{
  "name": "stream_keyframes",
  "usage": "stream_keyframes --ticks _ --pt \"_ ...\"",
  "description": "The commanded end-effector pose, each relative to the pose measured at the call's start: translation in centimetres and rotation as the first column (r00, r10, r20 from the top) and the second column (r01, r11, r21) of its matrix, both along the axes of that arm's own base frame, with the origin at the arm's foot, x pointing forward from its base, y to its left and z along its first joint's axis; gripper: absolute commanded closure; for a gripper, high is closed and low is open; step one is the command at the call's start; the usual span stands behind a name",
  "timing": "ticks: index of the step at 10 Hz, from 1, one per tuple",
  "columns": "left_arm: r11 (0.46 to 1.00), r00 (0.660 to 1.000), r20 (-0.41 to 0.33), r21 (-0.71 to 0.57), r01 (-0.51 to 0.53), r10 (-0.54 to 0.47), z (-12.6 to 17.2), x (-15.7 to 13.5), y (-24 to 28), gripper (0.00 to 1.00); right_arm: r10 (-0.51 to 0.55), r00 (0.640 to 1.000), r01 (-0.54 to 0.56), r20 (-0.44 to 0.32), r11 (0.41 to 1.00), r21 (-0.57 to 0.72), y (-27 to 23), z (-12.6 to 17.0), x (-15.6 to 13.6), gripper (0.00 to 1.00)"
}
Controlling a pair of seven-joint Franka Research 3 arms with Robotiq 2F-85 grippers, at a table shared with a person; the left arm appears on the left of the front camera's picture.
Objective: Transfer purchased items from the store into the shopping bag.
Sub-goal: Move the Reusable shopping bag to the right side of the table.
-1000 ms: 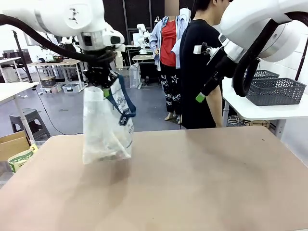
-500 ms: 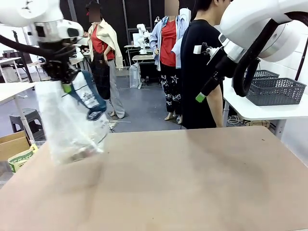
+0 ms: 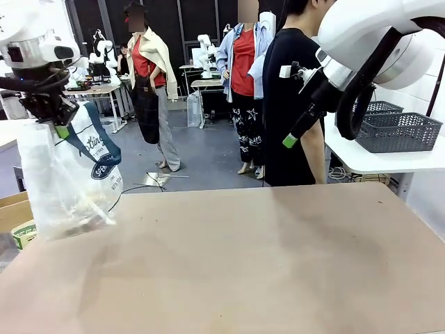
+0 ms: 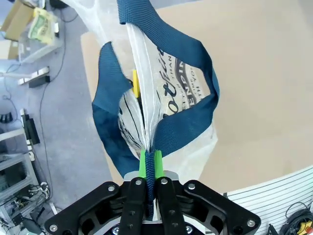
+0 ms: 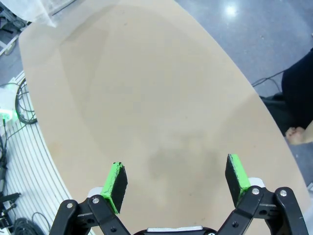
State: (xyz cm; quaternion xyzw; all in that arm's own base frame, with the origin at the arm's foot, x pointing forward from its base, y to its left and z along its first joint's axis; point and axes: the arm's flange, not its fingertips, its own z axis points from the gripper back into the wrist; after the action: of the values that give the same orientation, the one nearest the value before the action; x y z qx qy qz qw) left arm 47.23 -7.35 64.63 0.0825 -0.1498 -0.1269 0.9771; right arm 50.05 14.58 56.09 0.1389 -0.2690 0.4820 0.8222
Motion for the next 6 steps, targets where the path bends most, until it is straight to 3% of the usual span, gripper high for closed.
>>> stream_keyframes --ticks 1,6 --pt "1.0 1.0 -0.012 0.004 0.009 -0.009 0.0 0.2 -0.7 1.0 -0.01 1.0 0.01 -0.007 1.0 -0.007 0.1 -0.1 0.0 0.0" --pt "0.999 0.999 -0.005 0.009 0.045 -0.044 -1.4 0.9 -0.4 1.0 -0.01 1.0 0.01 -0.007 1.0 -0.007 0.1 -0.1 0.0 0.0"
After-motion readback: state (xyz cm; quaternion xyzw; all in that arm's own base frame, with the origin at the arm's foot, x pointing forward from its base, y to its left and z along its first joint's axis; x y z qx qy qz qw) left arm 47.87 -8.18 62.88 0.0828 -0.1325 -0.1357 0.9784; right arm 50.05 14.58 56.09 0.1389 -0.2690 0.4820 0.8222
